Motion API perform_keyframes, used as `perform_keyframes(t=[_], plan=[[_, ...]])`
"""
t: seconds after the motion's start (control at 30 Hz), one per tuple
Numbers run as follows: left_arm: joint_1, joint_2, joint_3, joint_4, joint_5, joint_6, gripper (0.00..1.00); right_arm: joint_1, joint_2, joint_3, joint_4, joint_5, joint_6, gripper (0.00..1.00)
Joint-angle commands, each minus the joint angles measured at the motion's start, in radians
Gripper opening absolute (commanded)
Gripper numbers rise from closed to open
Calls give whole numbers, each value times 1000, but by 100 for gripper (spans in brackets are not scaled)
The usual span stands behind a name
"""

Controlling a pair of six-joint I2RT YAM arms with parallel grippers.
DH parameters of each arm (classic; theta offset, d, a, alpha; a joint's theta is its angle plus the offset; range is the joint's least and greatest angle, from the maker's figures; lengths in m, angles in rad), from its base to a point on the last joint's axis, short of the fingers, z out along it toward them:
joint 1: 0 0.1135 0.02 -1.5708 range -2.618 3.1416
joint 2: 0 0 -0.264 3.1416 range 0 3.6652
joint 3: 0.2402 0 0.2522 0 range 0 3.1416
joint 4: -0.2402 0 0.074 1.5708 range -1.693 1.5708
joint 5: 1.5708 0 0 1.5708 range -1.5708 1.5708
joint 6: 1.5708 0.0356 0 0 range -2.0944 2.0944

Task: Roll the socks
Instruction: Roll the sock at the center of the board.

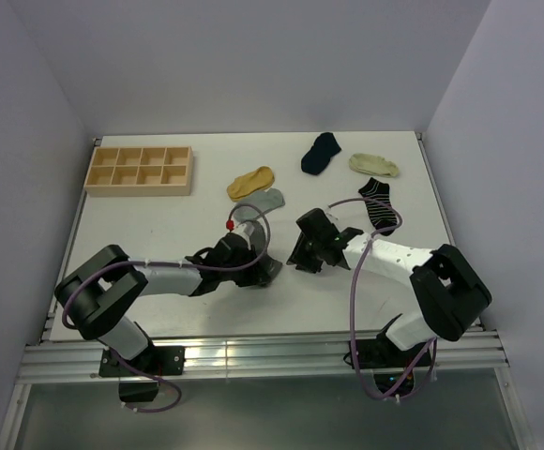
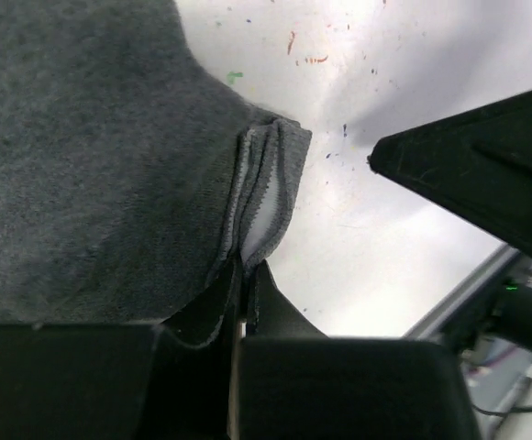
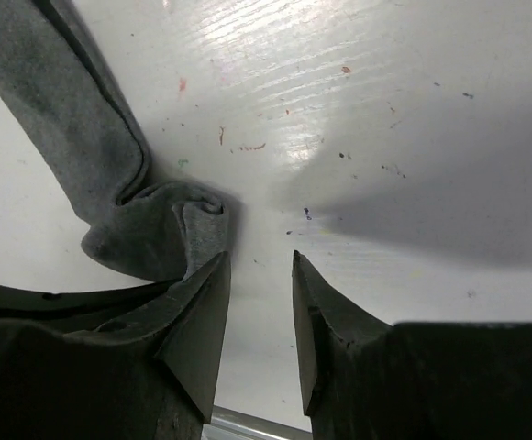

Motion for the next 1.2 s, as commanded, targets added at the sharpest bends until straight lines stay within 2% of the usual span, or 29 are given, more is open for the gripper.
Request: perform_keyframes(t=[0.0, 0.33, 1.17], plan=[[40, -16, -58, 80, 110, -111, 0, 19, 5, -12, 91, -2, 39, 42], [126, 23, -174, 278, 239, -269, 0, 38, 78, 17, 143, -42, 56, 42], [152, 126, -159, 375, 302, -278, 0, 79, 174, 69, 156, -34, 74, 44]])
